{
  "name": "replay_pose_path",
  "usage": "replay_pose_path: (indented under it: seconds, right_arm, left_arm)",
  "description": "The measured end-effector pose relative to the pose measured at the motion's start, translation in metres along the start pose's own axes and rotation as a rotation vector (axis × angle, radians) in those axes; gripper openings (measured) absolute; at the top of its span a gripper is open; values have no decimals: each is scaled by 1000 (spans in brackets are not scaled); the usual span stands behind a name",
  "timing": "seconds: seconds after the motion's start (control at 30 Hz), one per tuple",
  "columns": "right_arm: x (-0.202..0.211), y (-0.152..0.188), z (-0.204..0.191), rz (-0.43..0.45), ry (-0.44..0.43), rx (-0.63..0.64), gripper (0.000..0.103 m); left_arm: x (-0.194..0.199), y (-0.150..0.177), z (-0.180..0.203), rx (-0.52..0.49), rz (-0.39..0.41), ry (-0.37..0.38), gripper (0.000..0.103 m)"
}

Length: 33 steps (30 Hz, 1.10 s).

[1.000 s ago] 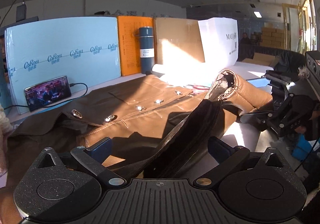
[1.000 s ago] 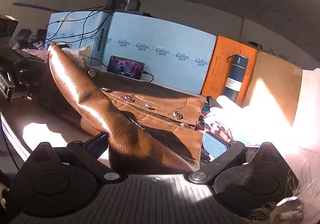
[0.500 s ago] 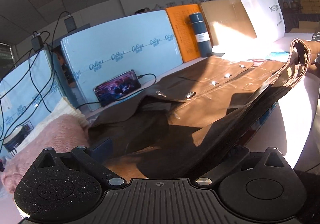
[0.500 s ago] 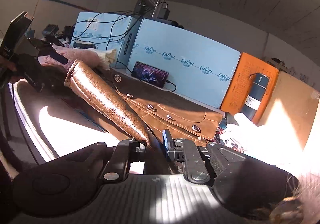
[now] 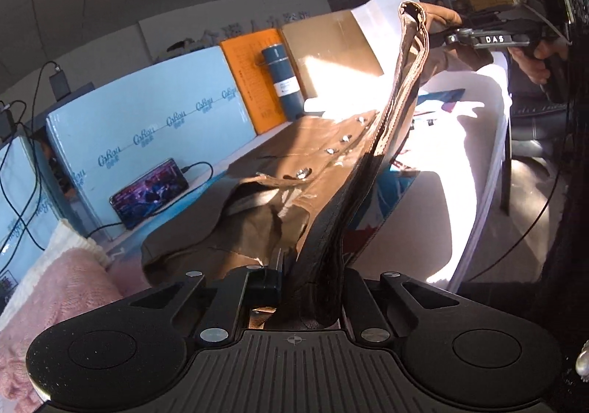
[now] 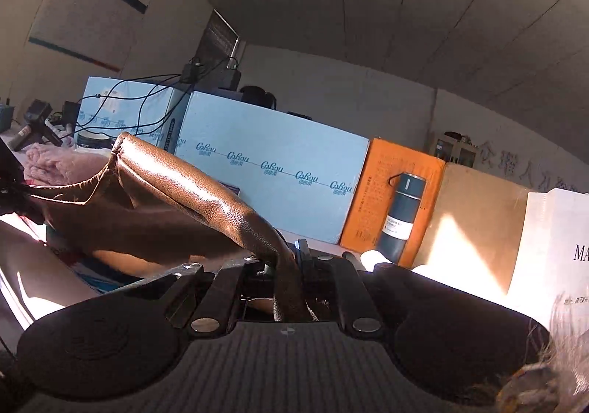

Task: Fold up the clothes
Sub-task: 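Fold the sleeve across the jacket front with the right tool while the left tool grips the edge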

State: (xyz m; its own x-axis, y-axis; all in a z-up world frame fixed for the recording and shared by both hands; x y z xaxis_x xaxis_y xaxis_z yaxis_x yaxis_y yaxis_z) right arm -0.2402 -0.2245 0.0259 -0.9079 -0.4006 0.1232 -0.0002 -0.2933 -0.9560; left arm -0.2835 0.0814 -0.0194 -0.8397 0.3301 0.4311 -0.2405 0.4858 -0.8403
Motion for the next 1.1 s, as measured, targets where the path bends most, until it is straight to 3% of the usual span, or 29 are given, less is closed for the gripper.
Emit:
replay_pose_path:
  seconds: [0.13,0.23,0.5,0.77,0.83,0.9,1.1]
  right_arm:
    - [-28,-11,13,86,36,-39,7]
    - [-62,-18,21,119,55,-81,7]
    - [-151,-34,32,85,64,-111,7]
    - [-246,-33,41,-131,-12,-123,9]
    - [-263,-30,42,-179,10,-143,17]
    - [-273,-23,40,-206,54,-165,42]
    - [-295,-1,48,-285,125,-316,68]
  left_arm:
    - [-3,-6,-28,222,195,-46,15]
    - [-25,-11,-53,419,235,-59,15]
    - [-72,-18,-113,691,181,-82,12]
    - [-117,3,-140,850,42,-119,15]
    - [-121,9,-147,903,24,-118,20]
    - [-126,16,-154,957,5,-117,25]
    - [-133,30,-166,1060,-15,-75,38]
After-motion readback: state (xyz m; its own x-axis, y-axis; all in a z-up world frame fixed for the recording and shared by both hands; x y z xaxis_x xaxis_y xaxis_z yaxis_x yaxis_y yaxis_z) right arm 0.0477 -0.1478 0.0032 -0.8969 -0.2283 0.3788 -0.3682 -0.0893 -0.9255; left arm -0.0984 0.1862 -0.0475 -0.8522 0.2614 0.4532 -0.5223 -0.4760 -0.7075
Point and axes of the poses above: each gripper's, at about its wrist camera, not at the fingertips, and x roughly against the way its jaws point, z to its right, y to its underside, the point moved 2 cm from there along -x, roughly the way its jaws point, and after that the axes turned 3 degrees about -z, right-handed, at the moved point
